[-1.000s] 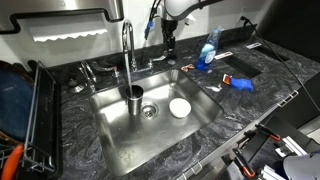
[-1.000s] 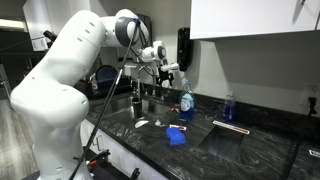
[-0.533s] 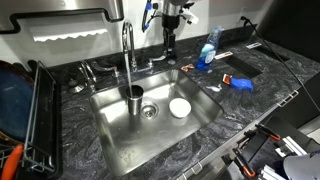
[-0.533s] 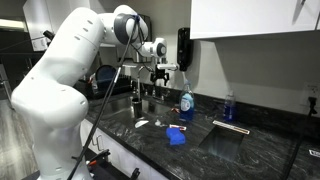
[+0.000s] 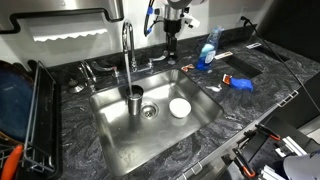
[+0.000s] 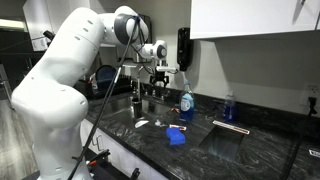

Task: Put the silver cup under the faucet head, open the tap using the faucet handle on the right and then close it

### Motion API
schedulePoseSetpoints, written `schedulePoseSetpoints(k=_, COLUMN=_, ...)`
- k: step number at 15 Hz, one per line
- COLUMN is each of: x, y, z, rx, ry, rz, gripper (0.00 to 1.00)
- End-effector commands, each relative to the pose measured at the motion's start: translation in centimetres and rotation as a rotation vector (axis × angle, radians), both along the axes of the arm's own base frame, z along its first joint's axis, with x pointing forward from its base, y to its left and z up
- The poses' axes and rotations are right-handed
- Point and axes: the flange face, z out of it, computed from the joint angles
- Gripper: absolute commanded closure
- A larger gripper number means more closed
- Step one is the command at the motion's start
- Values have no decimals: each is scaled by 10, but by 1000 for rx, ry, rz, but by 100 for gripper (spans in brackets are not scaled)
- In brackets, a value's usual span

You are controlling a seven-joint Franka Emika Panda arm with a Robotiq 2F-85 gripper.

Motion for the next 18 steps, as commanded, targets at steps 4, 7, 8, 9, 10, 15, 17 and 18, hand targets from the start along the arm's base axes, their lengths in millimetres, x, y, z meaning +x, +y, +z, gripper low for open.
schedulePoseSetpoints(k=4, x=2, y=2, z=-30, rx=24, ry=-16, rz=11, gripper=0)
schedulePoseSetpoints(k=7, x=12, y=1, z=-43, rx=27, ry=-68, rz=19, gripper=0)
schedulePoseSetpoints(k=8, x=15, y=0, z=-47, rx=22, ry=-86, rz=22, gripper=0)
schedulePoseSetpoints(k=9, x=19, y=-1, z=-51, rx=13, ry=-110, rz=28, gripper=0)
schedulePoseSetpoints(k=10, x=22, y=-2, z=-57, rx=-7, ry=-129, rz=36, gripper=0)
schedulePoseSetpoints(k=15, x=31, y=-4, z=-70, rx=-164, ry=-222, rz=123, gripper=0)
schedulePoseSetpoints(k=17, x=35, y=-1, z=-75, rx=-225, ry=-286, rz=173, gripper=0)
schedulePoseSetpoints(k=18, x=37, y=0, z=-77, rx=-254, ry=-324, rz=195, gripper=0)
